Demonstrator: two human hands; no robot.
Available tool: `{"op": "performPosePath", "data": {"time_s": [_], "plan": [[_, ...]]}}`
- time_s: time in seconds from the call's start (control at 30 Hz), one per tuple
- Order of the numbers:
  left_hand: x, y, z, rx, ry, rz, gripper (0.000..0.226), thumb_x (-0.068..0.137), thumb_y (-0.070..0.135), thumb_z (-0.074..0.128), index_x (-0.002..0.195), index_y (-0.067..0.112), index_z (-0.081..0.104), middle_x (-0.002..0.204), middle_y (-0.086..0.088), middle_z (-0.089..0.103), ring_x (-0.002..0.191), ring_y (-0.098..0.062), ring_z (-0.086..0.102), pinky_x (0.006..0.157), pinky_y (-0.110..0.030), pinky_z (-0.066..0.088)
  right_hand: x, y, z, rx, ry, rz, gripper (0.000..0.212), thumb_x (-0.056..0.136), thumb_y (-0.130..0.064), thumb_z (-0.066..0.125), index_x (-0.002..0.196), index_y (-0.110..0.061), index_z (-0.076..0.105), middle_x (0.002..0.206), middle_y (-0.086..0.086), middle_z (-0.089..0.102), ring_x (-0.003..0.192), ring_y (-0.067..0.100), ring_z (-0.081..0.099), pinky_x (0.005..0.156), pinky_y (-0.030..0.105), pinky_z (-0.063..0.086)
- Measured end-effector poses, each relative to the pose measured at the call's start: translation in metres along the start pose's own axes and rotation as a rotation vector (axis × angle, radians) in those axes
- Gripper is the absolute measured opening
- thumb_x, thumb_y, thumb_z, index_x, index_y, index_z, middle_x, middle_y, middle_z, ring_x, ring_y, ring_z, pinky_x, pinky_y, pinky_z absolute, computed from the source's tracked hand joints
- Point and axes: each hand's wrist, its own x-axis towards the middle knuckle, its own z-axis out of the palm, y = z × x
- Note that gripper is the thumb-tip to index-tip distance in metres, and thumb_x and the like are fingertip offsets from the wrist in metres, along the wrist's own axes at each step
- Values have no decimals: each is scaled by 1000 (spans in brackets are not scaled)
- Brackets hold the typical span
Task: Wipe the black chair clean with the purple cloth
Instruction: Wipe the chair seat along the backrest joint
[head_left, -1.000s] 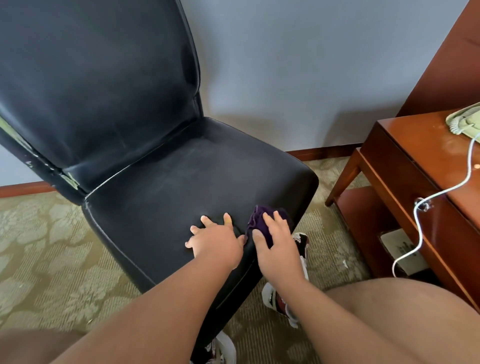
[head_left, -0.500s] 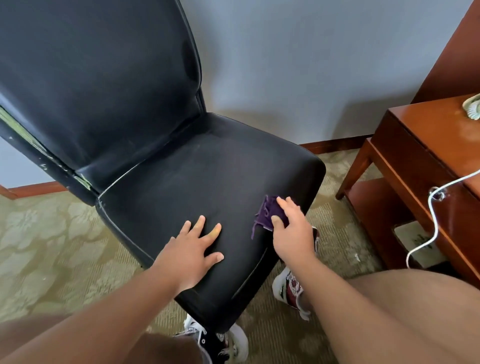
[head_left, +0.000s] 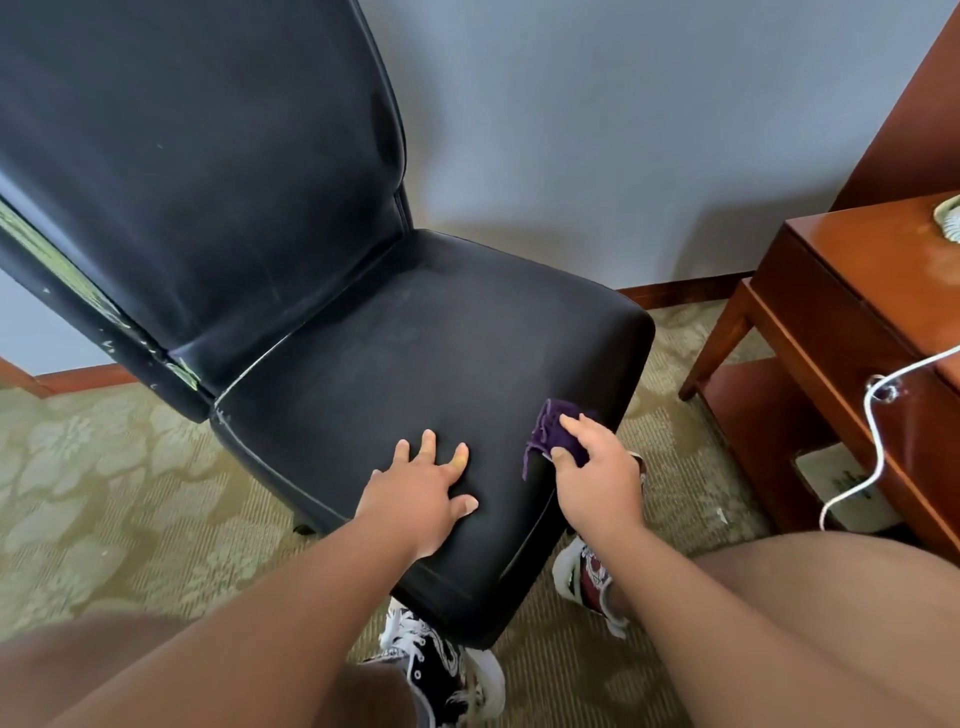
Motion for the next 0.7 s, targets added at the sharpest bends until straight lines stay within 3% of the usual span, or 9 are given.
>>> {"op": "performPosePath", "data": {"time_s": [0.27,0.5,0.7], "plan": [[6,18,-2,-13,16,-40,66,96,61,31,152,41,1,163,-3,-5,148,-33,1,106,-53,37,-47,-7,5,-76,-83,-72,40,90,-19,68,130,-24,66,140,-6,57,130,16,50,113,33,37],[10,18,4,-18,51,-22,67,95,64,28,151,43,-1,163,-2,-3,148,-32,3,102,-49,39,-17,-8,-11,-28,-88,-37,39,88,-9,70,125,-21,68,132,-4,61,125,14,53,108,20,35],[10,26,-2,-6,49,-35,66,96,63,28,151,42,0,163,-3,-2,148,-33,5,96,-45,43,22,-10,-20,9,-69,35,52,89,-11,70,138,-26,58,130,-6,59,120,15,55,96,15,34]]}}
